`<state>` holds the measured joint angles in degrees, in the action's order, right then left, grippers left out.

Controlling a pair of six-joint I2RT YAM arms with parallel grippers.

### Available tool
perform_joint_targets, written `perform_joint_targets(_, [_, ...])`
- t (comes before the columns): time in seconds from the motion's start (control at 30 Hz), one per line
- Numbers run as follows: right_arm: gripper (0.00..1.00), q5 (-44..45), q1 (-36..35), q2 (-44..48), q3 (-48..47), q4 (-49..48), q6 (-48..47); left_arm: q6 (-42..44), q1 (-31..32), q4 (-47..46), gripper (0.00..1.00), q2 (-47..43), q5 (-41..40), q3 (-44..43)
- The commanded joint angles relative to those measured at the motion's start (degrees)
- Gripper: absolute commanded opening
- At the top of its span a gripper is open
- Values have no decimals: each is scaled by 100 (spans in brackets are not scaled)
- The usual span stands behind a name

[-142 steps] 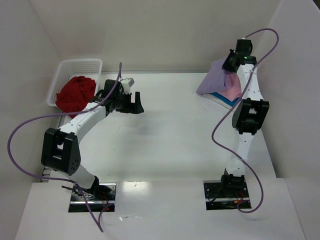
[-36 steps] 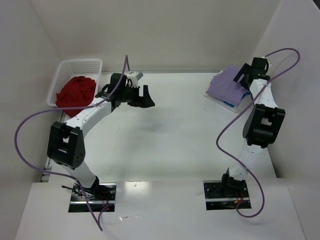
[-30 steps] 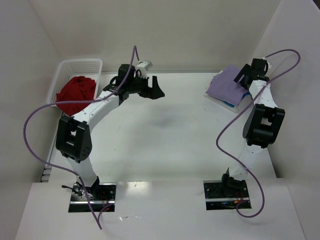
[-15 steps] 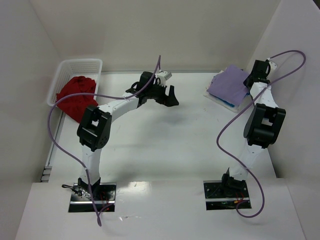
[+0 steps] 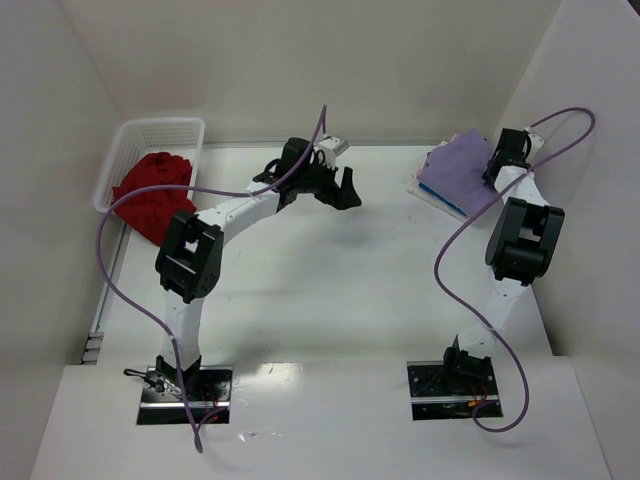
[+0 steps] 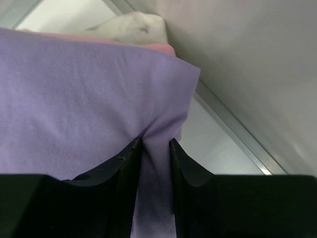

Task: Fold and stack the t-shirts
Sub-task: Put the neatly folded tshirt into the corner of the board with the right arm

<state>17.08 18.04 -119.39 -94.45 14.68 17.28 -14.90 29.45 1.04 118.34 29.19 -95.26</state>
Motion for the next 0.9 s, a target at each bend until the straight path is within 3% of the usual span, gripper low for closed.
perform_joint_targets(0.0, [36, 558, 41, 74, -126, 298, 126, 224, -1, -121, 96, -180, 60, -177])
perform_joint_targets(0.2, [66, 121, 41, 1127, 24, 361, 206, 171, -1, -191, 96, -461, 60, 42])
perform_joint_targets(0.23, [75, -141, 41, 1268, 85, 300, 206, 110, -1, -192, 96, -461, 60, 121])
perform_joint_targets(0.33, [75, -528, -37, 1690, 85, 299, 267, 40, -1, -305, 96, -602, 60, 201])
perform_joint_targets(0.43, [59, -828, -178, 1963, 137, 11, 267, -22, -1, -358, 96, -743, 60, 342])
perform_joint_targets(0.47, [35, -995, -239, 1964, 138, -78, 267, -22, -1, -359, 96, -821, 60, 420])
perform_joint_targets(0.6, [2, -1049, -345, 1745, 77, -149, 338, -84, -1, -464, 96, -1049, -53, 666])
perform_joint_targets(0.87, [0, -794, -345, 691, 146, -18, 452, -31, -1, -359, 96, -1332, -247, 922])
